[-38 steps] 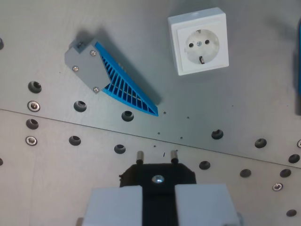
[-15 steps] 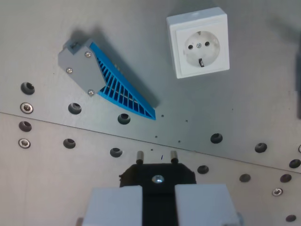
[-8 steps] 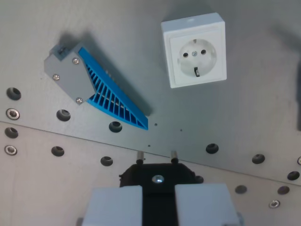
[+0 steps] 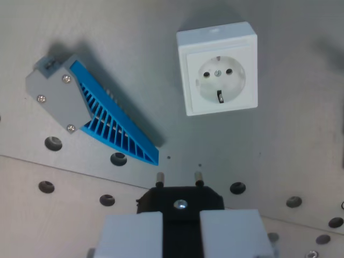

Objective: Move above the white socket

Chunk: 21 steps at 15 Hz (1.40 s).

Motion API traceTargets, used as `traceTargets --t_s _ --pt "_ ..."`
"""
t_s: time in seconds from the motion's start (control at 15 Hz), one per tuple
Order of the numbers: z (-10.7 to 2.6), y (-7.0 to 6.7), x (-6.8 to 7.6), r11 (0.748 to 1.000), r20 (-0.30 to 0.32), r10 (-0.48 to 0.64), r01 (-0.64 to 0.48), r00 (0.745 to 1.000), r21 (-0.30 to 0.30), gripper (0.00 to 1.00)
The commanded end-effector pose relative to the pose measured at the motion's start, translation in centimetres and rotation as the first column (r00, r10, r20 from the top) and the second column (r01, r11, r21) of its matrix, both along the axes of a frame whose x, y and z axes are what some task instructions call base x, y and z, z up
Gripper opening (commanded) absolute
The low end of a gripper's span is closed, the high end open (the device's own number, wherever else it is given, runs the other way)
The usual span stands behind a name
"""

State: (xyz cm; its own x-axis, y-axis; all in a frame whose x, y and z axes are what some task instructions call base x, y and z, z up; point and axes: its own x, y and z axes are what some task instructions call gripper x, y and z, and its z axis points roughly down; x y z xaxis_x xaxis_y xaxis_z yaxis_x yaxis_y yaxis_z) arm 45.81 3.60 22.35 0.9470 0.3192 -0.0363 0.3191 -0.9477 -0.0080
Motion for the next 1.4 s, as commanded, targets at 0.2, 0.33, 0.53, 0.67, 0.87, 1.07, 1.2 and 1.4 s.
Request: traceTargets --t_s 0.2,0.33,0.53,0.67,0.87,1.07,1.2,1.4 --pt "-2.4 -1.1 0.0 0.998 0.085 0.068 -0.069 0.994 0.008 0.00" --pt "-3.3 -1.4 0.2 0.997 0.086 0.075 -0.076 0.993 0.006 0.00" --pt "-4.7 -1.8 0.4 0.997 0.089 0.082 -0.083 0.993 0.003 0.00" --pt "-5.6 -2.0 0.5 0.996 0.089 0.087 -0.087 0.992 0.001 0.00" --pt "-6.8 -2.4 0.6 0.995 0.090 0.096 -0.096 0.991 0.000 0.00" --pt "-7.9 -2.7 0.7 0.995 0.087 0.100 -0.100 0.991 -0.002 0.00" --pt "-8.5 -2.9 0.8 0.995 0.086 0.104 -0.104 0.991 -0.003 0.00" --pt "-9.3 -3.1 0.9 0.994 0.082 0.106 -0.106 0.991 -0.004 0.00"
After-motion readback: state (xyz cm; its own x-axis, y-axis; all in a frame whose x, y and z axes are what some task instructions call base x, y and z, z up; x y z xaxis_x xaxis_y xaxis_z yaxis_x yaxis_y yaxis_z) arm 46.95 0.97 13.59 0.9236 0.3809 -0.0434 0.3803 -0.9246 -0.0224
